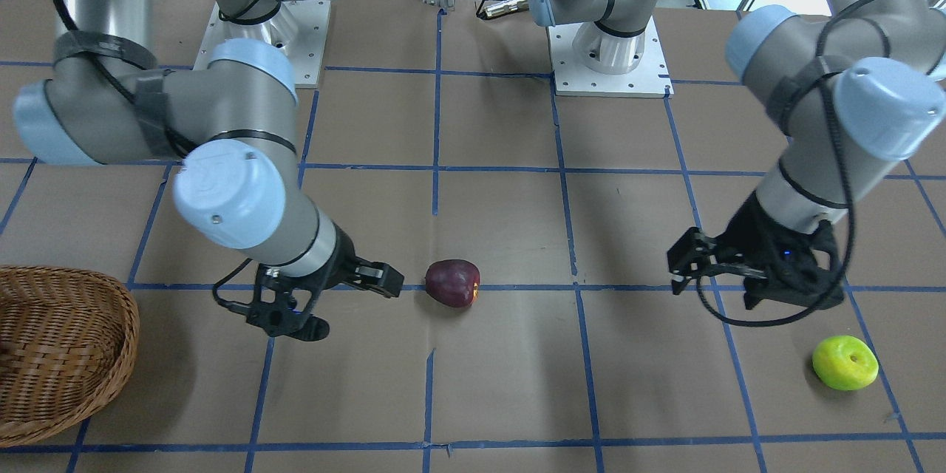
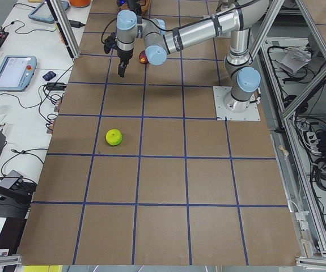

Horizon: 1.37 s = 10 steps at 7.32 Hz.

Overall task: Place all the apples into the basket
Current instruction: 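Grasp the dark apple with the right gripper while left reaches green apple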

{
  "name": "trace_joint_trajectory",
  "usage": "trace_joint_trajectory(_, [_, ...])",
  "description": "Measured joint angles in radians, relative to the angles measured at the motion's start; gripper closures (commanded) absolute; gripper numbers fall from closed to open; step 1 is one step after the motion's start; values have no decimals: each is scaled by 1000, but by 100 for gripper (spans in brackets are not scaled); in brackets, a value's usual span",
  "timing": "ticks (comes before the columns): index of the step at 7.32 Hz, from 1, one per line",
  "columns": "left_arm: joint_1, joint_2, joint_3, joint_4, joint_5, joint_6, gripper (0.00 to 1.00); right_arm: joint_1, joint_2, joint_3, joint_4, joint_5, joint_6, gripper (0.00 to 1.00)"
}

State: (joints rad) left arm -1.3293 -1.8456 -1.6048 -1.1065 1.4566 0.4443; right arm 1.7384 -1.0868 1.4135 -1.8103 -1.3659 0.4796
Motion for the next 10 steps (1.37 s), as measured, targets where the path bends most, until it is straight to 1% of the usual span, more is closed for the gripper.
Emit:
trace_joint_trajectory(2, [146, -57, 41, -22, 55, 155, 0, 91, 73, 1, -101, 2, 131, 0])
trace_joint_trajectory(3, [192, -107, 87, -21, 78, 201, 0, 118, 103, 1, -134, 3, 156, 0])
trace_joint_trajectory(5, [226, -236, 253, -27, 119, 293, 0, 137, 129, 2, -158, 4, 159, 0])
trace_joint_trajectory(6, [239, -291, 317, -30, 131, 333, 0, 140, 135, 3, -158, 12, 154, 0])
trace_joint_trajectory(7, [254, -334, 353, -32, 135, 365, 0, 140, 144, 5, -158, 26, 150, 0])
trace_joint_trajectory(8, [265, -363, 364, -32, 136, 382, 0, 141, 155, 8, -159, 34, 149, 0])
trace_joint_trajectory(10, [279, -403, 354, -25, 132, 391, 0, 142, 166, 13, -157, 38, 148, 0])
